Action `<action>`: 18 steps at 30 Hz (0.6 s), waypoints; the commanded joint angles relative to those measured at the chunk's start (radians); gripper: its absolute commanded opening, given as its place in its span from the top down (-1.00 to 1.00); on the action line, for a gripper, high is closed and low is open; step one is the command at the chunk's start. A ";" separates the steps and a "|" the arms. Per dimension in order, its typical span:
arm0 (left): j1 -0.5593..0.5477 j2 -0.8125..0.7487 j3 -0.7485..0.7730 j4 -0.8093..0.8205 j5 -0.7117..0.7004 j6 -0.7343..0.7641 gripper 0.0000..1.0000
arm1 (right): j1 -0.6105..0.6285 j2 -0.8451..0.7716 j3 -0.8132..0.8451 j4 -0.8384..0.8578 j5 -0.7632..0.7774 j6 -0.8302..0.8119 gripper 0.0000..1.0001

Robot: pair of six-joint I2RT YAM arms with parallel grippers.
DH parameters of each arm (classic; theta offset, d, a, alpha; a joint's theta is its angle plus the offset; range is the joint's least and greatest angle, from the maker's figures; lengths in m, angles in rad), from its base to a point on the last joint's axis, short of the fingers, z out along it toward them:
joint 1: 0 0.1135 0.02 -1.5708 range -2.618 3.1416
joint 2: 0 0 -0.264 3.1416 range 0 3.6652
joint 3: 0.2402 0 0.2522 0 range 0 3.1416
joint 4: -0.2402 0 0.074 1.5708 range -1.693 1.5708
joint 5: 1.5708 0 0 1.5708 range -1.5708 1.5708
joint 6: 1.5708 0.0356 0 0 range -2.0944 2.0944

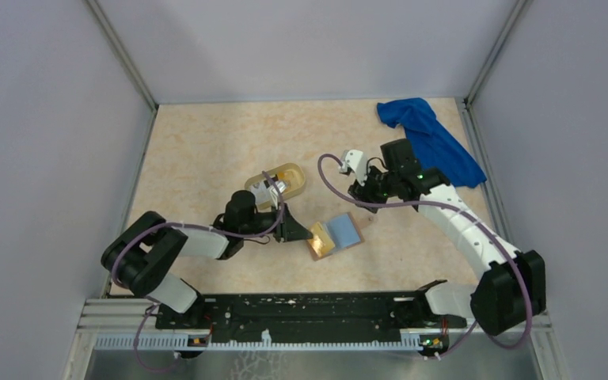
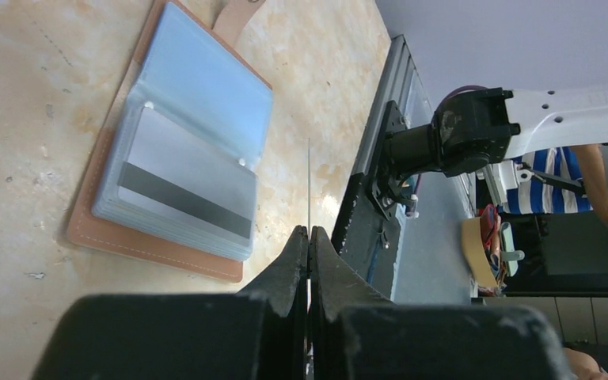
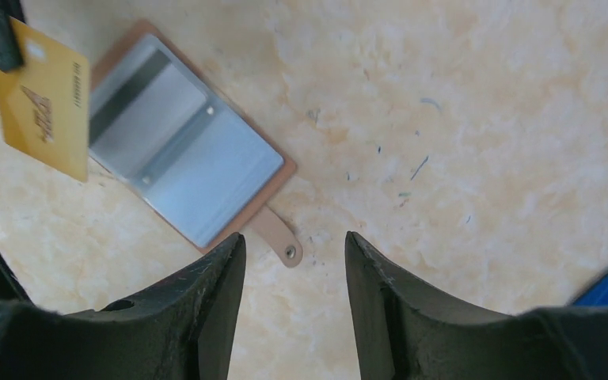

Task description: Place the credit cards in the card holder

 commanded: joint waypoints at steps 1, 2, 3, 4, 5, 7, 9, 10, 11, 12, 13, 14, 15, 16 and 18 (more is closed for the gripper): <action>-0.010 -0.047 -0.027 0.107 0.002 -0.025 1.00 | -0.005 -0.105 0.046 0.061 -0.209 0.048 0.00; -0.012 -0.054 -0.034 0.115 0.002 -0.027 1.00 | -0.005 -0.121 0.040 0.072 -0.239 0.058 -0.01; -0.015 -0.062 -0.040 0.122 0.000 -0.029 1.00 | -0.005 -0.135 0.035 0.086 -0.272 0.069 -0.01; -0.017 -0.072 -0.048 0.129 -0.003 -0.031 1.00 | -0.005 -0.145 0.028 0.097 -0.302 0.077 -0.02; -0.020 -0.089 -0.055 0.134 -0.007 -0.032 1.00 | -0.005 -0.153 0.021 0.114 -0.328 0.089 -0.01; -0.029 -0.117 -0.074 0.138 -0.021 -0.031 1.00 | -0.005 -0.157 0.011 0.133 -0.375 0.111 -0.02; -0.039 -0.145 -0.092 0.136 -0.037 -0.026 1.00 | -0.005 -0.147 0.007 0.126 -0.417 0.115 -0.02; -0.045 -0.158 -0.100 0.135 -0.046 -0.024 1.00 | -0.005 -0.141 0.005 0.120 -0.428 0.113 -0.02; -0.050 -0.170 -0.110 0.135 -0.055 -0.022 1.00 | -0.005 -0.137 0.001 0.113 -0.434 0.109 -0.01; -0.053 -0.181 -0.120 0.136 -0.063 -0.021 1.00 | -0.005 -0.135 -0.003 0.106 -0.436 0.101 -0.02; -0.056 -0.192 -0.130 0.138 -0.071 -0.020 1.00 | -0.005 -0.135 -0.008 0.100 -0.437 0.095 -0.02; -0.059 -0.201 -0.140 0.144 -0.079 -0.021 1.00 | -0.005 -0.139 -0.012 0.094 -0.434 0.088 -0.02; -0.062 -0.209 -0.149 0.151 -0.085 -0.021 1.00 | -0.005 -0.146 -0.017 0.093 -0.429 0.084 -0.02; -0.066 -0.217 -0.157 0.158 -0.089 -0.023 1.00 | -0.005 -0.159 -0.023 0.097 -0.422 0.083 -0.02; -0.071 -0.231 -0.169 0.170 -0.096 -0.029 1.00 | -0.005 -0.185 -0.043 0.114 -0.423 0.085 -0.02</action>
